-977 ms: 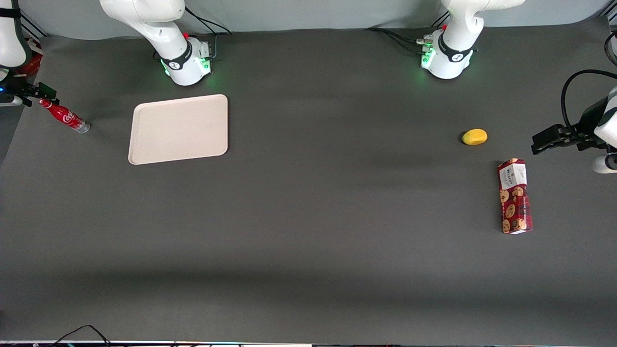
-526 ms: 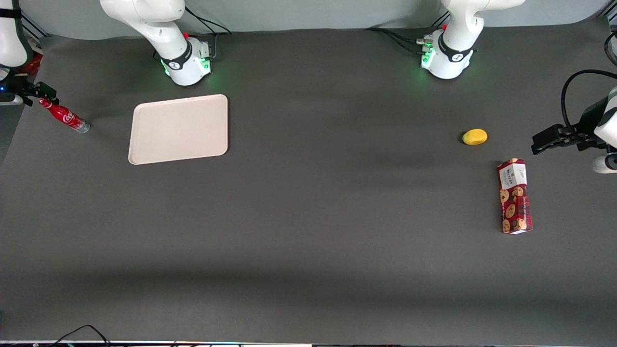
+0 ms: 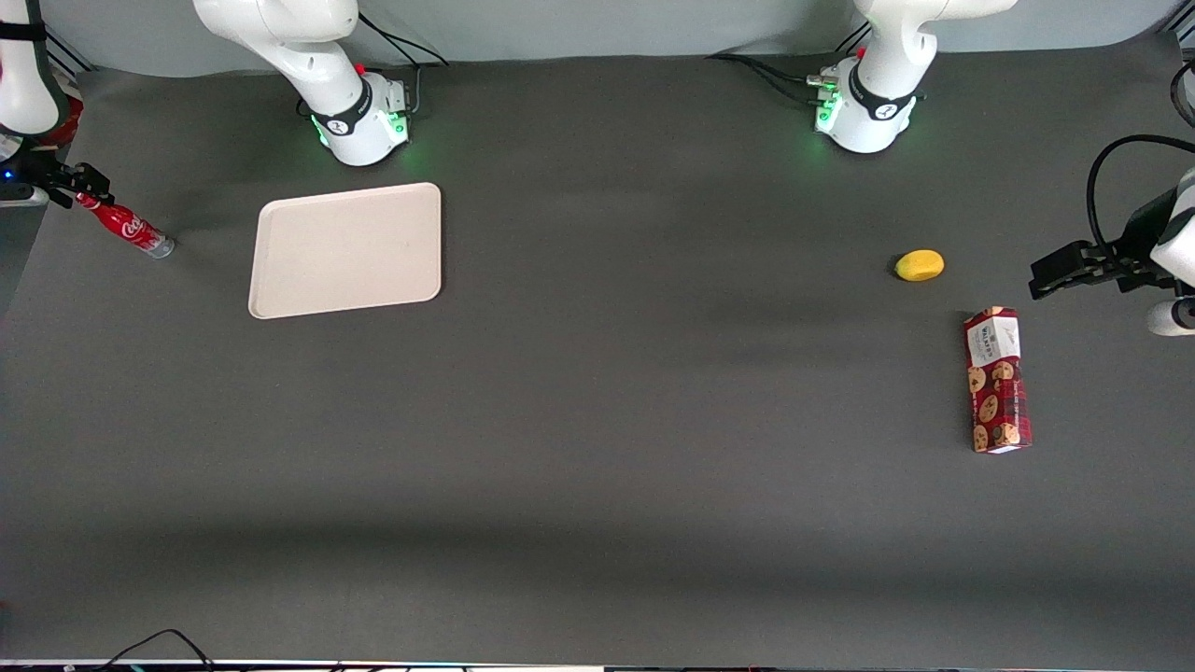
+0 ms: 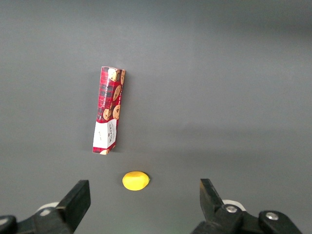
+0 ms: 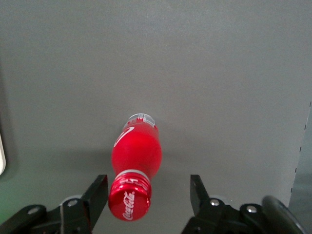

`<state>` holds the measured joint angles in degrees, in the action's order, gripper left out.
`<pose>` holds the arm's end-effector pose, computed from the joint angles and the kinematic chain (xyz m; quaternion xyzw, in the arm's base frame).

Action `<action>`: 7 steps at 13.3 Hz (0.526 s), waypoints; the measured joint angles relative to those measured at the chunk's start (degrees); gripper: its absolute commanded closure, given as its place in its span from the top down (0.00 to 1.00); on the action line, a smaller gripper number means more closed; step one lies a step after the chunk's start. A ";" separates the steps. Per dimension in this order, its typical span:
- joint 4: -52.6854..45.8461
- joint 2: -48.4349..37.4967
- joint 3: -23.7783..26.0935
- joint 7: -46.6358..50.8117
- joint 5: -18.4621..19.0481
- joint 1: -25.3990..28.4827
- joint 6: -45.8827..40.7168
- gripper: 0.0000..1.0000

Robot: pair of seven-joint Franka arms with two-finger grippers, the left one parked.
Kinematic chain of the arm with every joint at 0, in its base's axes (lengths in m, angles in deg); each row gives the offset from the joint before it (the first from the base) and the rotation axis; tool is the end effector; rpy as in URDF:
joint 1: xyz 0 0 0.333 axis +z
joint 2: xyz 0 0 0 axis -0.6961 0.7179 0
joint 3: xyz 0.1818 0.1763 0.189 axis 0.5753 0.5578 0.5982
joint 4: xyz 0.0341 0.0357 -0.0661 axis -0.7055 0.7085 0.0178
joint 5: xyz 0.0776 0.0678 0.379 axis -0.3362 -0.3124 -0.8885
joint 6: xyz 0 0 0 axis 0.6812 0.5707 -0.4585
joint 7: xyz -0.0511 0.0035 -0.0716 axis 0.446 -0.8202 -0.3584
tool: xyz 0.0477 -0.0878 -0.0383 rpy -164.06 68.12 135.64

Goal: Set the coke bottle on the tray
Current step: 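Carry the bottle with the right gripper over the white tray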

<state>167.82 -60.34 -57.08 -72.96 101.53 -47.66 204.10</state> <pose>0.2413 -0.4029 0.3197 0.9986 0.0250 -0.0256 0.0393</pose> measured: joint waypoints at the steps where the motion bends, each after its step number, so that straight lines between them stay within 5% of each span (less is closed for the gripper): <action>1: 0.02 0.00 0.01 0.00 -0.60 0.11 0.01 0.64; 4: 0.07 0.03 0.06 0.00 -1.33 0.25 0.01 0.51; 7: 0.21 0.04 0.07 0.00 -2.00 0.25 0.01 0.03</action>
<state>168.03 -60.30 -57.01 -72.96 99.53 -47.41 204.11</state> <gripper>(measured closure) 0.542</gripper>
